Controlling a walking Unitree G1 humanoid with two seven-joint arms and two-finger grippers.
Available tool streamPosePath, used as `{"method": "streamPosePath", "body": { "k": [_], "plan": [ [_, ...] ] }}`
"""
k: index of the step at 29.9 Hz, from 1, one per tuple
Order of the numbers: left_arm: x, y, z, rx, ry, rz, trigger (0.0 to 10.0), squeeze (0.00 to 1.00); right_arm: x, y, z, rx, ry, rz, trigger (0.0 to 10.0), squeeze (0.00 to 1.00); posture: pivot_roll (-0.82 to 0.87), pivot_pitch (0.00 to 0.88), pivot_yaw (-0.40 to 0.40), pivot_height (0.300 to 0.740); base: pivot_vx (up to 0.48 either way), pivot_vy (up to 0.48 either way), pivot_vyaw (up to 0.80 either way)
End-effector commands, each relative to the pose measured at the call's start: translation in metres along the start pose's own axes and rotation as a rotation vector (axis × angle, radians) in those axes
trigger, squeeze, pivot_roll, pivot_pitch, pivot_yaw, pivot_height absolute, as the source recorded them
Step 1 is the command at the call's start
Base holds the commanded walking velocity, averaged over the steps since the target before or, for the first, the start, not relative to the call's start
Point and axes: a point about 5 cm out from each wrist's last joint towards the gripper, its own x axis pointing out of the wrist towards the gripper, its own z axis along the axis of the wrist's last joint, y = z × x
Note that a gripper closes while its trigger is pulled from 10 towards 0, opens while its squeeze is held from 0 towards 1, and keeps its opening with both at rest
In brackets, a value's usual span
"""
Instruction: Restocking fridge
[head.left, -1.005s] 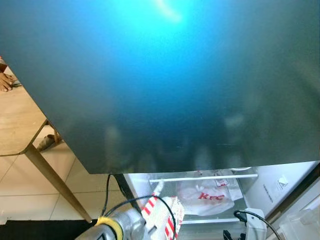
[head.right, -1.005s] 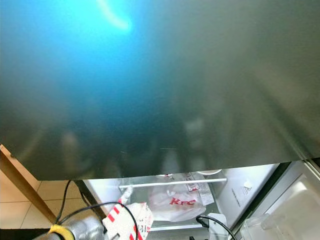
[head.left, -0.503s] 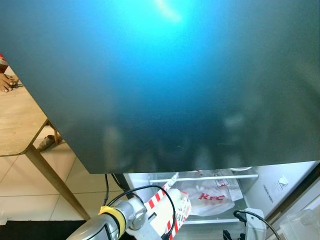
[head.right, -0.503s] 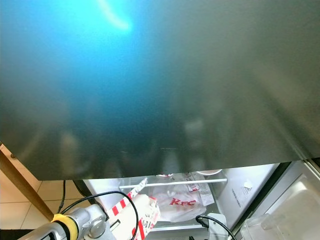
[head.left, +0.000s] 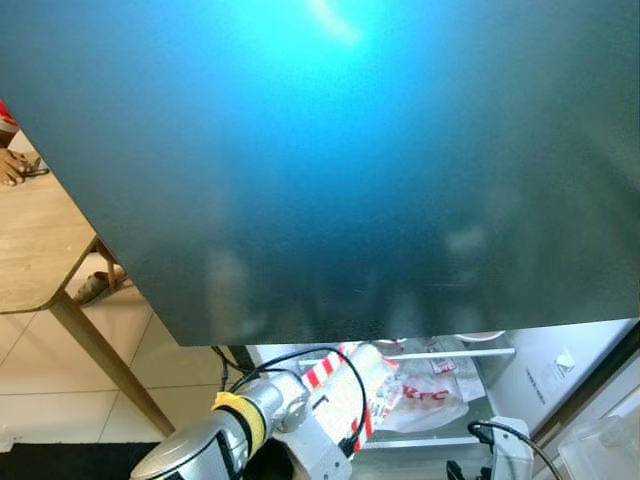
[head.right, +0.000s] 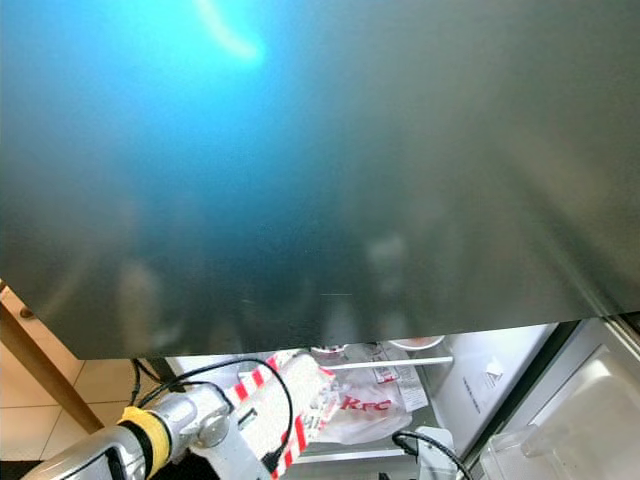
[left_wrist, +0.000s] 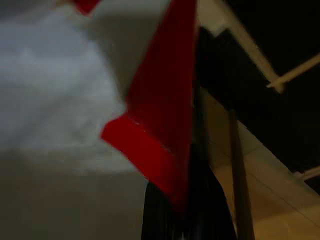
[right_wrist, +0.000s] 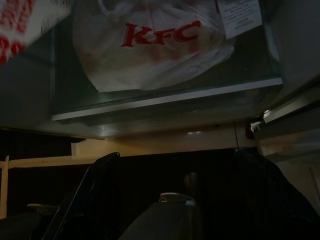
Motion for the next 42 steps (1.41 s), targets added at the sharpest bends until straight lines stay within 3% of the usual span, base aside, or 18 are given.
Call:
{"method": "streamPosePath", "body": {
  "k": [1,6,10,11,12,14,17,20,23,26,27,28,30,31,35,37,40,42],
  "plan": [
    [-0.004,0.007,-0.001,-0.013,0.006,0.035,10.0,0.0,0.0,0.002,-0.005,0.023,0.016,-0.001,10.0,0.0,-0.01,0.041,0.09,0.74,0.0,0.0,0.0],
    [-0.008,0.008,0.003,-0.043,-0.04,0.037,10.0,0.0,0.0,0.002,-0.005,0.023,0.016,-0.001,10.0,0.0,-0.01,0.041,0.089,0.74,0.0,0.0,0.0],
    [-0.01,0.006,0.013,-0.055,-0.132,0.055,10.0,0.0,0.0,0.002,-0.006,0.023,0.017,-0.002,10.0,0.0,0.0,0.04,0.09,0.74,0.0,0.0,0.0],
    [-0.009,0.004,0.022,-0.061,-0.216,0.075,10.0,0.0,0.0,0.002,-0.006,0.017,0.017,0.0,10.0,0.0,0.0,0.04,0.09,0.74,0.0,0.0,0.0],
    [-0.009,0.004,0.022,-0.061,-0.216,0.075,10.0,0.0,0.0,0.002,-0.006,0.017,0.017,0.0,10.0,0.0,0.0,0.04,0.09,0.74,0.0,0.0,0.0],
    [-0.007,-0.001,0.034,-0.088,-0.317,0.11,10.0,0.0,0.0,0.001,-0.005,-0.005,0.016,0.002,10.0,0.0,0.0,0.04,0.09,0.74,0.0,0.0,0.0],
    [0.0,-0.017,0.034,-0.065,-0.328,0.093,10.0,0.0,0.0,0.002,-0.002,-0.046,-0.004,0.014,10.0,0.0,0.0,0.043,0.089,0.74,0.0,0.0,0.0],
    [0.014,-0.051,0.022,-0.042,-0.262,-0.018,10.0,0.0,0.0,0.003,0.003,-0.091,-0.043,0.029,10.0,0.0,0.0,0.046,0.082,0.74,0.0,0.0,0.0],
    [0.017,-0.061,0.019,-0.051,-0.242,-0.045,10.0,0.0,0.0,0.003,0.005,-0.106,-0.049,0.034,10.0,0.0,0.0,0.046,0.082,0.74,0.0,0.0,0.0],
    [0.024,-0.086,0.013,-0.072,-0.203,-0.117,10.0,0.0,0.0,0.002,0.009,-0.151,-0.055,0.051,10.0,0.0,0.0,0.046,0.075,0.74,0.0,0.0,0.0],
    [0.027,-0.093,0.013,-0.072,-0.201,-0.125,10.0,0.0,0.0,0.003,0.011,-0.165,-0.058,0.056,10.0,0.18,0.0,0.046,0.075,0.74,0.0,0.0,0.0],
    [0.029,-0.097,0.014,-0.069,-0.2,-0.124,10.0,0.0,0.001,0.003,0.013,-0.178,-0.062,0.062,10.0,0.55,0.0,0.046,0.075,0.74,0.0,0.0,0.0],
    [0.031,-0.1,0.014,-0.067,-0.199,-0.122,10.0,0.0,0.001,0.004,0.015,-0.186,-0.064,0.065,10.0,0.55,0.0,0.046,0.075,0.74,0.0,0.0,0.0],
    [0.035,-0.106,0.013,-0.006,-0.179,-0.096,10.0,0.0,0.002,0.005,0.02,-0.206,-0.078,0.092,10.0,1.0,0.0,0.048,0.073,0.74,0.0,0.0,0.0],
    [0.037,-0.112,0.012,0.04,-0.162,-0.085,10.0,0.0,0.002,0.008,0.024,-0.219,-0.09,0.117,10.0,1.0,0.0,0.051,0.075,0.74,0.0,0.0,0.0],
    [0.041,-0.116,0.015,0.117,-0.143,-0.065,10.0,0.0,0.003,0.013,0.033,-0.224,-0.107,0.169,10.0,1.0,0.0,0.051,0.075,0.74,0.0,0.0,0.0],
    [0.042,-0.116,0.017,0.138,-0.141,-0.061,10.0,0.0,0.004,0.016,0.035,-0.225,-0.106,0.192,10.0,1.0,0.0,0.051,0.075,0.74,0.0,0.0,0.0],
    [0.044,-0.114,0.022,0.201,-0.14,-0.036,10.0,0.0,0.005,0.024,0.038,-0.238,-0.094,0.239,10.0,1.0,0.0,0.05,0.08,0.74,0.0,0.0,0.0]
  ]
}}
